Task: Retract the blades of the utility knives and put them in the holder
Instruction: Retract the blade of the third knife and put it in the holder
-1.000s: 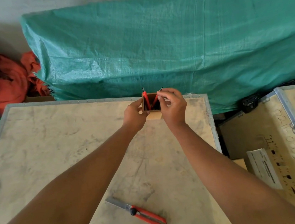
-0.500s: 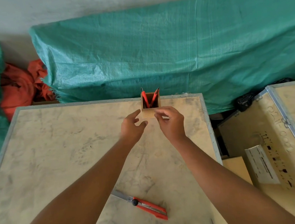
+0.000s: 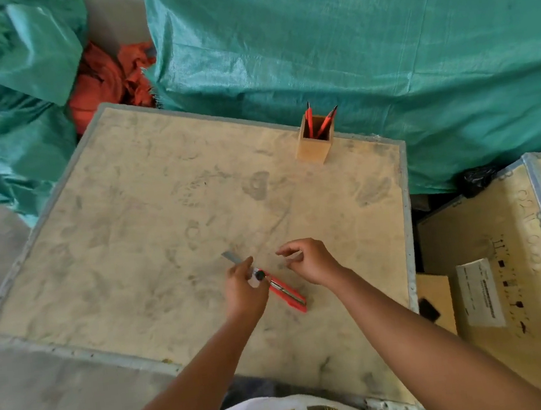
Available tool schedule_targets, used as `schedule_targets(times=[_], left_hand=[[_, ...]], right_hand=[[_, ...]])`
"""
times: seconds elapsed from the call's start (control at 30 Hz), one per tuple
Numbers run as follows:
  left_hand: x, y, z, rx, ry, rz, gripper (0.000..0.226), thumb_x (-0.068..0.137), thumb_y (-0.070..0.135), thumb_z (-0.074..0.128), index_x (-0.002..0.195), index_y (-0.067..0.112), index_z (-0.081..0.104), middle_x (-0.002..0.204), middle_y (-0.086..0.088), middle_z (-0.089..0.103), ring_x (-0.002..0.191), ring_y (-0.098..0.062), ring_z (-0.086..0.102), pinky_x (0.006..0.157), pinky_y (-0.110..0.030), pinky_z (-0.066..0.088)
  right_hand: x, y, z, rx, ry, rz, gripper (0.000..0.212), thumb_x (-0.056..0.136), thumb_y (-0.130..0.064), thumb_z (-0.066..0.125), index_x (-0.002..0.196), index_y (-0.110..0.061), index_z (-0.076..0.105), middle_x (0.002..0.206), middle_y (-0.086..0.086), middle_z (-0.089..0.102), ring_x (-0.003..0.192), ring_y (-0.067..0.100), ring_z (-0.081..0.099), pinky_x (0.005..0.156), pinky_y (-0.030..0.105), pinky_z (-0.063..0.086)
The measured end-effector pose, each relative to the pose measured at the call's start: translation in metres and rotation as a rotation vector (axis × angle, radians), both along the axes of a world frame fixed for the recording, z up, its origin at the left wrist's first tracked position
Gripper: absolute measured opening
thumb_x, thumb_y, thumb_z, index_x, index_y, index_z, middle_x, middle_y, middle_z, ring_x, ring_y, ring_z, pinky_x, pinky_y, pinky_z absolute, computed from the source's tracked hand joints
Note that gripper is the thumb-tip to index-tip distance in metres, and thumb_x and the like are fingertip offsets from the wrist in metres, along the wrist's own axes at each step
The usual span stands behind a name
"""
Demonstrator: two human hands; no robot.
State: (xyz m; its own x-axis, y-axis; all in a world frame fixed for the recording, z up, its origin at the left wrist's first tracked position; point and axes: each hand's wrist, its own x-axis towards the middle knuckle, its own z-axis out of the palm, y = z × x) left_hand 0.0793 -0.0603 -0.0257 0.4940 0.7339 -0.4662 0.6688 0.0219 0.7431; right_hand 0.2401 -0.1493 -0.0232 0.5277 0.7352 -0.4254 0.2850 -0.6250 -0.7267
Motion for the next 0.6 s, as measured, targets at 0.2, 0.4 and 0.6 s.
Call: schedule_targets(times=[0.2, 0.4, 0.6], left_hand=[[-0.013, -0.039, -0.017, -0.148, 0.043, 0.046, 0.071, 0.085, 0.019, 0.07, 0.147, 0.012, 0.038, 0.133, -0.008, 0.045, 0.095, -0.012, 0.058, 0.077, -0.03, 0.055], [-0.014, -0.046, -0.036, -0.185, -0.011, 0.043, 0.046, 0.074, 0.002, 0.053, 0.119, 0.012, 0.059, 0.116, -0.014, 0.058, 0.088, -0.017, 0.07, 0.076, -0.031, 0.061], [-0.02, -0.046, -0.035, -0.157, -0.039, 0.065, 0.034, 0.086, -0.006, 0.054, 0.118, 0.002, 0.062, 0.118, -0.008, 0.06, 0.092, -0.016, 0.061, 0.07, -0.017, 0.049]], right_hand=[[-0.027, 0.019, -0.003, -0.092, -0.02, 0.224, 0.036, 0.092, -0.004, 0.062, 0.123, -0.019, 0.073, 0.124, 0.004, 0.072, 0.11, 0.018, 0.069, 0.099, 0.028, 0.054], [-0.038, 0.03, -0.005, -0.133, -0.02, 0.32, 0.044, 0.092, -0.001, 0.066, 0.131, -0.022, 0.068, 0.129, 0.003, 0.071, 0.118, 0.015, 0.066, 0.099, 0.015, 0.043], [-0.044, 0.024, -0.008, -0.098, 0.053, 0.143, 0.035, 0.089, 0.004, 0.067, 0.116, -0.017, 0.075, 0.105, 0.001, 0.078, 0.093, 0.007, 0.068, 0.088, 0.014, 0.05]])
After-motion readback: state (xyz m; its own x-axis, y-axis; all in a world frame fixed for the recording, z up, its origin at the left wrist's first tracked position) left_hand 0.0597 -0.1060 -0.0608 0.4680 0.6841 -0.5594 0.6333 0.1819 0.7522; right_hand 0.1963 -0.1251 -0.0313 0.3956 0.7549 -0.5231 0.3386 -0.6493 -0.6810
